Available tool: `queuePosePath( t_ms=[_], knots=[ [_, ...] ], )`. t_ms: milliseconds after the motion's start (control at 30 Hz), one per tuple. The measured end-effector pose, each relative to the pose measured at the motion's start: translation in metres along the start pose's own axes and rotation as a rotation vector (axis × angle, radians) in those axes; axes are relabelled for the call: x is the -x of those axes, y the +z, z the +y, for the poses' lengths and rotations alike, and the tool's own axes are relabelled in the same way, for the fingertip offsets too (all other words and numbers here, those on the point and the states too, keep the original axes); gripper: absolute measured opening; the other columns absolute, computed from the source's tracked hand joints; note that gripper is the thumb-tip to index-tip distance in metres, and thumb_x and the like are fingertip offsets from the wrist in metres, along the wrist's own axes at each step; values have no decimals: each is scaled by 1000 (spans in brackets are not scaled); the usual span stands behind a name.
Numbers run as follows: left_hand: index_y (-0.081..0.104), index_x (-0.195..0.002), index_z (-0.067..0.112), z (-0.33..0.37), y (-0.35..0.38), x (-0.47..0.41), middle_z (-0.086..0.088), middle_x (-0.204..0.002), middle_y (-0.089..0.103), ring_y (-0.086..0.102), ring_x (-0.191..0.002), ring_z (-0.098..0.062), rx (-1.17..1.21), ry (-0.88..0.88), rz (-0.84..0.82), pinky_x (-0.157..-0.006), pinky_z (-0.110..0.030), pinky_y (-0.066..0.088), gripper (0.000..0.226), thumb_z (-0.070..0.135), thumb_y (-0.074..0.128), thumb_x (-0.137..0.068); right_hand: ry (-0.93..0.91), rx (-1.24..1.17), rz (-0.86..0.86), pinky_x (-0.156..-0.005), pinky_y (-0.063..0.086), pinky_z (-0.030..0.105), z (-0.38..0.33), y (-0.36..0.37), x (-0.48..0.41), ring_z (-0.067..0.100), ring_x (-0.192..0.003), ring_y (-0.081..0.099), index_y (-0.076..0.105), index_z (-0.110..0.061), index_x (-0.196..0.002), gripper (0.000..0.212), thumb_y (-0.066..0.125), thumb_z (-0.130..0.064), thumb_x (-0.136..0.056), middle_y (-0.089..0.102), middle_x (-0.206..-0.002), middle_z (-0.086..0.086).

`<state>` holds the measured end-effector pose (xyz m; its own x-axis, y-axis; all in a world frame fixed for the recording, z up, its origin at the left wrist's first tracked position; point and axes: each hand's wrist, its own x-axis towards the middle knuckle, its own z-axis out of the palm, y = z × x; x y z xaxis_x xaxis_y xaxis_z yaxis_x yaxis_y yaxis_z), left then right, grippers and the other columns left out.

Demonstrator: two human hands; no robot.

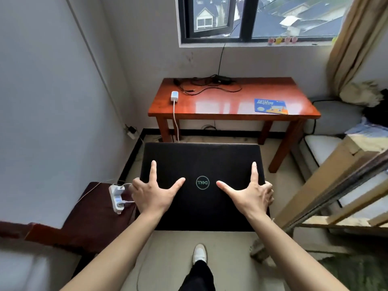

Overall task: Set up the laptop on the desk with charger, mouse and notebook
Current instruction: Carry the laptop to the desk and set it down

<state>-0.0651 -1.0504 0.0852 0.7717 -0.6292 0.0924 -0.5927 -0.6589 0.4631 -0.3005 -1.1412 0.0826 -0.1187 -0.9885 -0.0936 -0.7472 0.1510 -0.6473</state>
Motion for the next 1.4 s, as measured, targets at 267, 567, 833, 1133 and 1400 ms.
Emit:
queuePosePath(
  t_ms=[267, 567, 833, 1133, 1400],
  knots=[
    [22, -152, 47, 106, 66, -153, -22, -124, 45, 42, -113, -37, 23, 31, -59, -105, -43, 36, 116, 103, 38, -52, 59, 45, 68, -116, 26, 49, -64, 4, -169, 37, -131, 37, 8, -47, -156, 138, 56, -102, -39, 42, -132, 23],
    [21, -152, 48, 244, 148, -295, -16, -151, 31, 35, -126, -37, -23, 136, -151, -105, -48, 38, 111, 100, 41, -56, 164, 22, 102, -114, 27, 49, -95, 11, -363, 38, -128, 40, 11, -47, -155, 138, 57, -102, -37, 43, -130, 22],
    [22, -151, 49, 355, 243, -410, -12, -144, 35, 38, -122, -37, -115, 72, -182, -103, -48, 39, 112, 101, 40, -54, 194, 37, -27, -112, 29, 51, -104, 40, -559, 39, -126, 43, 9, -46, -155, 136, 56, -101, -40, 43, -132, 22],
    [25, -150, 50, 425, 314, -507, -9, -149, 32, 30, -130, -34, -137, -63, -276, -105, -49, 40, 111, 98, 49, -53, 242, 131, -200, -111, 29, 51, -123, 70, -709, 40, -134, 37, 8, -46, -155, 138, 52, -103, -38, 40, -141, 24],
    [26, -150, 49, 427, 387, -581, -7, -148, 34, 32, -129, -34, -173, -155, -485, -106, -46, 38, 108, 94, 54, -56, 332, 287, -282, -112, 30, 50, -140, 124, -793, 41, -129, 45, 19, -41, -156, 134, 59, -99, -42, 47, -133, 24]
  ],
)
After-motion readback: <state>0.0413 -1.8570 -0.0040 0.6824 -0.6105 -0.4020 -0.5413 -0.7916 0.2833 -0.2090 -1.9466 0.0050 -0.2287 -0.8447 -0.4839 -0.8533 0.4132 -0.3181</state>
